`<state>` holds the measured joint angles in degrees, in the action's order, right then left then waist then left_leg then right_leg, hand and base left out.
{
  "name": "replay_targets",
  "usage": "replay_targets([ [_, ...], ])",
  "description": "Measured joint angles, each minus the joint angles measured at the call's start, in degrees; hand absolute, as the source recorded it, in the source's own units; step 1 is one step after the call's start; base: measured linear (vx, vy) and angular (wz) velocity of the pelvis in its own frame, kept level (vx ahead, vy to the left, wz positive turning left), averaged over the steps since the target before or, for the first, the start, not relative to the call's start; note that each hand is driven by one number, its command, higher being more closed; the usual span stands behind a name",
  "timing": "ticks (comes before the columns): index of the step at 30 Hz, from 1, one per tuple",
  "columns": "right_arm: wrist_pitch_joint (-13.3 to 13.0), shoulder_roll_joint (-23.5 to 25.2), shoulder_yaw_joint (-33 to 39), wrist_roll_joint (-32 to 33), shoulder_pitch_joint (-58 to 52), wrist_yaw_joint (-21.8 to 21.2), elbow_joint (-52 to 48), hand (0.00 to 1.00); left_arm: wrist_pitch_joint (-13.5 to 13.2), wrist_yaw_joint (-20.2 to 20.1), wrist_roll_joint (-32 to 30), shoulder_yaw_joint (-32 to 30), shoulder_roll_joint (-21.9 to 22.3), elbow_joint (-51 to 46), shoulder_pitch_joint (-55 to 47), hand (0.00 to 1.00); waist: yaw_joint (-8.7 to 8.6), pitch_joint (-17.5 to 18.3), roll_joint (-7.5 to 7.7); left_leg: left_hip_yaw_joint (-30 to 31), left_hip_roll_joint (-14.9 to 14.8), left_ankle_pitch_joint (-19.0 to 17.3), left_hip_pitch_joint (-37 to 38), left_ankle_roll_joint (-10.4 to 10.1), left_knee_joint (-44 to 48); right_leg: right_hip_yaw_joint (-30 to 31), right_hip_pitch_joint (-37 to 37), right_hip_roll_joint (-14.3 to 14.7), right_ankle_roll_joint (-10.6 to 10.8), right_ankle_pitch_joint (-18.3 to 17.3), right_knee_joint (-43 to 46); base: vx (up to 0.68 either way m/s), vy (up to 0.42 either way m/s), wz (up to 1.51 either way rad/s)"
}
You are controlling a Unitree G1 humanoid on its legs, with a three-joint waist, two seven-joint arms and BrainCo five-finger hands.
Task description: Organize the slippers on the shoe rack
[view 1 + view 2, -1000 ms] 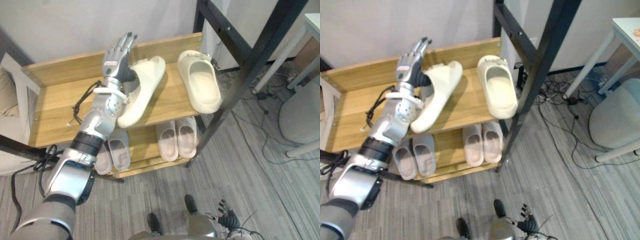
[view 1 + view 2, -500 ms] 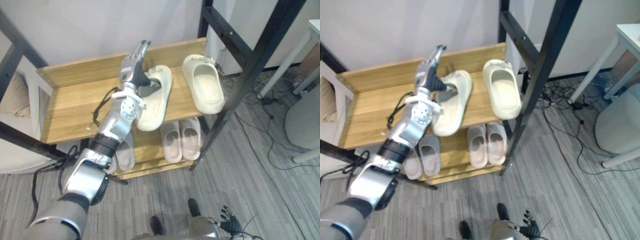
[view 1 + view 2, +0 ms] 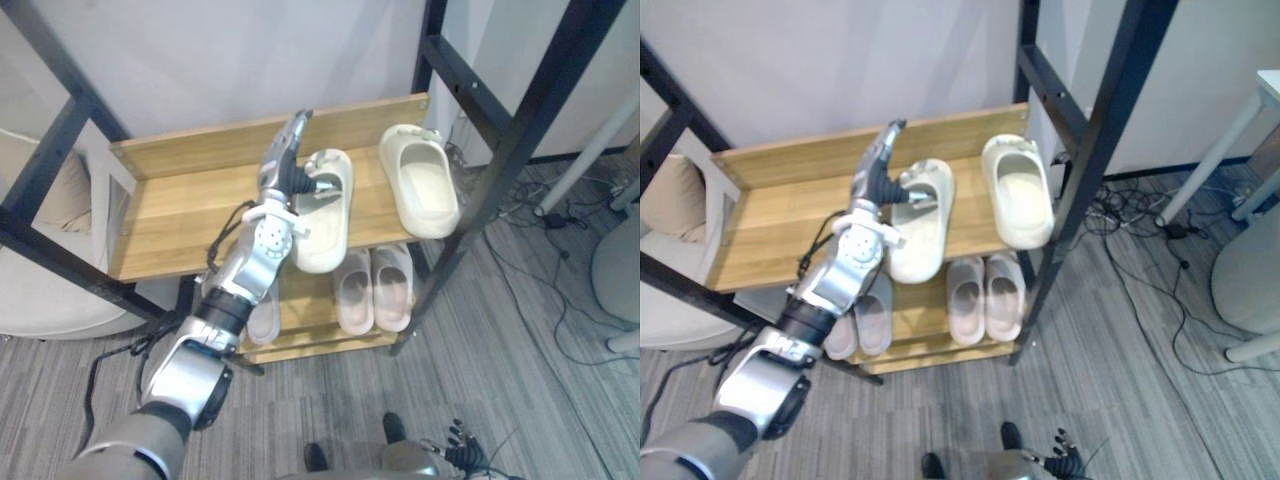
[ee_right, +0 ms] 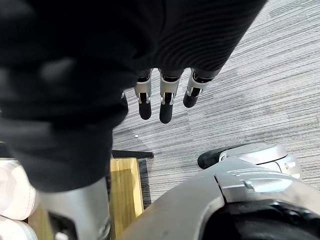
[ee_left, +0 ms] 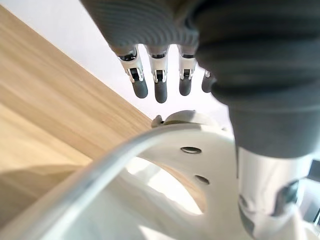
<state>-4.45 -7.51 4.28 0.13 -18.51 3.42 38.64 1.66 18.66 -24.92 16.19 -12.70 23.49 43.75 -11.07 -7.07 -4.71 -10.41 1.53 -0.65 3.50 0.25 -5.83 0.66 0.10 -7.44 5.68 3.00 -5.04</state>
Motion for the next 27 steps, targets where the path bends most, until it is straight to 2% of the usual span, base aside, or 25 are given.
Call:
replay_targets([
  [8, 0.39, -0.05, 0.01, -0.01, 0.27, 0.06, 1.16, 0.00, -2.00, -0.02, 7.41, -1.59, 0.25, -10.33, -10.42, 0.00, 1.11, 0.02, 0.40, 0.28, -0.28, 0.08, 0.86, -0.12, 0.00, -0.49, 1.05, 0.14, 0.01, 0.00, -0.02, -0.03, -0.031, 0.02],
  [11, 0.48, 0.23, -0.01, -0.01, 0.34, 0.16, 2.42, 0.00, -3.85, -0.06, 13.98, -1.72, 0.46, -15.32, -15.80, 0.00, 1.91, 0.54, 1.31, 0.61, -0.42, 0.21, 0.86, -0.29, 0.00, -0.87, 1.23, 0.20, 0.01, 0.00, -0.02, -0.03, -0.032, 0.06],
  [15, 0.55, 0.49, -0.11, -0.05, 0.09, 0.12, 2.89, 0.00, -4.26, -0.84, 20.49, -1.72, 1.35, -17.64, -19.07, 0.00, 2.49, 1.25, 2.52, 1.75, -0.58, 0.34, 0.74, -0.41, 0.05, -2.39, 1.91, 0.13, -0.01, -0.14, -0.01, -0.03, -0.038, 0.18],
  [18, 0.58, 0.55, -0.12, -0.05, -0.32, 0.20, 2.95, 0.00, -5.15, -1.23, 22.15, -1.63, 2.80, -20.74, -20.53, 0.00, 3.86, 1.40, 2.74, 1.84, -0.58, 0.34, 0.68, -0.42, 0.09, -2.62, 1.97, 0.14, -0.01, -0.16, -0.02, -0.04, -0.027, 0.04],
  [20, 0.58, 0.50, -0.32, -0.07, -0.31, 0.23, 2.99, 0.00, -6.00, -1.34, 23.06, -1.50, 3.16, -22.49, -22.89, 0.00, 3.96, 1.82, 2.76, 1.87, -0.65, 0.36, 0.70, -0.45, 0.10, -2.74, 2.00, 0.19, -0.08, -0.20, -0.01, 0.00, 0.000, 0.00],
  [27, 0.61, 0.63, -0.78, -0.05, -0.72, 0.78, 3.02, 0.00, -6.02, -3.21, 25.21, 1.74, 5.01, -24.09, -29.66, 0.00, 4.69, 2.34, 3.24, 3.16, -0.92, 0.64, 1.07, -0.71, 0.40, -4.19, 3.20, 0.37, -0.45, -0.61, -0.01, -0.01, -0.030, 0.09],
])
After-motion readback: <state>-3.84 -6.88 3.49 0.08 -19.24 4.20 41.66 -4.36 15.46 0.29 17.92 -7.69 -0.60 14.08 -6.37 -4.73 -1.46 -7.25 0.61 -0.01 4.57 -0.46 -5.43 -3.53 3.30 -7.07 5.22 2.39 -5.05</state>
